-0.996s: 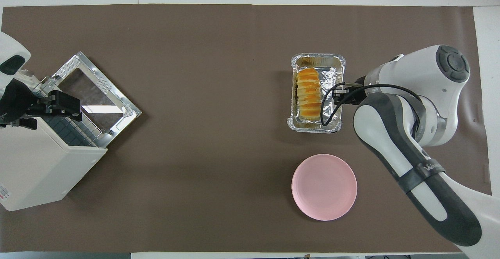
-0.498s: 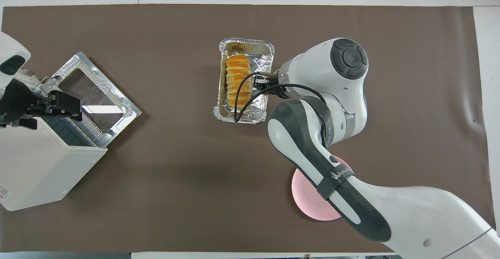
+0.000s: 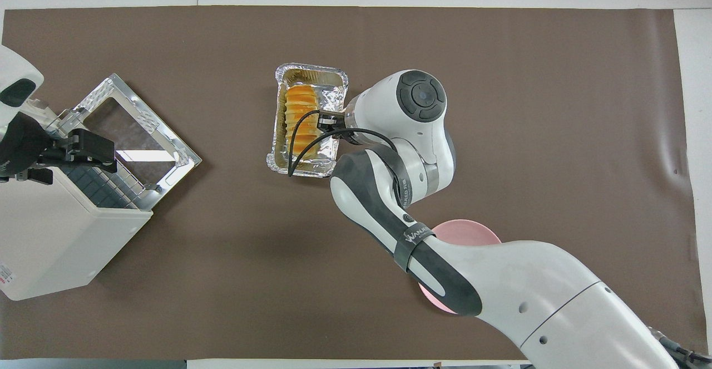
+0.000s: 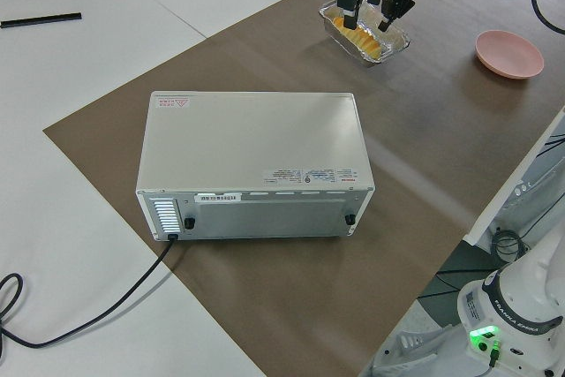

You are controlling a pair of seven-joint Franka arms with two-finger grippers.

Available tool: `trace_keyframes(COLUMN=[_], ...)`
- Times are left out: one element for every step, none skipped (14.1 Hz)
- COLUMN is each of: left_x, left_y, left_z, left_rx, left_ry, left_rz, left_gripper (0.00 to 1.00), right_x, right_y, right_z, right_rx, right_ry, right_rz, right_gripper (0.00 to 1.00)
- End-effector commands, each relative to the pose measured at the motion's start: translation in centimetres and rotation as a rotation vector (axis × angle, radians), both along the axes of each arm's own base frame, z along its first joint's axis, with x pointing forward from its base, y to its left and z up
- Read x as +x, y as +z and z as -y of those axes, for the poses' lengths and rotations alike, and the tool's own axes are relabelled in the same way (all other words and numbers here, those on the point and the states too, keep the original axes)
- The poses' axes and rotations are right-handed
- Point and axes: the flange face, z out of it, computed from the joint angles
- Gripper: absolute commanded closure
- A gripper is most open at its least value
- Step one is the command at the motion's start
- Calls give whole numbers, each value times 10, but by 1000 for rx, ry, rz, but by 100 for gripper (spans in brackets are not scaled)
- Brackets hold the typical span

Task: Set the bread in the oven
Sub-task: 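Slide the foil tray toward the toaster oven with the right gripper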

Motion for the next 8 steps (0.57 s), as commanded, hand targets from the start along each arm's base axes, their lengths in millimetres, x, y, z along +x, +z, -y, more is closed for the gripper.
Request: trace_keyframes(left_x=[-3, -3, -3, -3, -4, -5, -4, -4], left_y=[3, 3, 3, 4, 2, 3, 3, 4], left_z=[-2, -2, -2, -2, -2, -4, -5, -3], left_rx=[-10, -10, -10, -10, -9, -8, -9, -9], left_ry=[3, 3, 3, 6, 7, 10, 10, 9], left_rz=[12, 12, 12, 14, 5, 2, 6, 6], left_gripper=[0, 0, 0, 0, 0, 0, 0, 0], right_x=[1, 0, -3, -4, -4, -4, -4, -1], right_y=[0, -3, -9, -12, -12, -13, -10, -2], right_z=[-6, -4, -4, -2, -2, -2, 1, 4], right_rx=[-8, -20, -50, -79, -99, -111, -132, -162], right_ry=[-5, 2, 24, 46, 66, 76, 90, 108], right_rz=[19, 16, 23, 36, 45, 48, 52, 52], right_gripper=[100, 100, 100, 95, 66, 17, 0, 0])
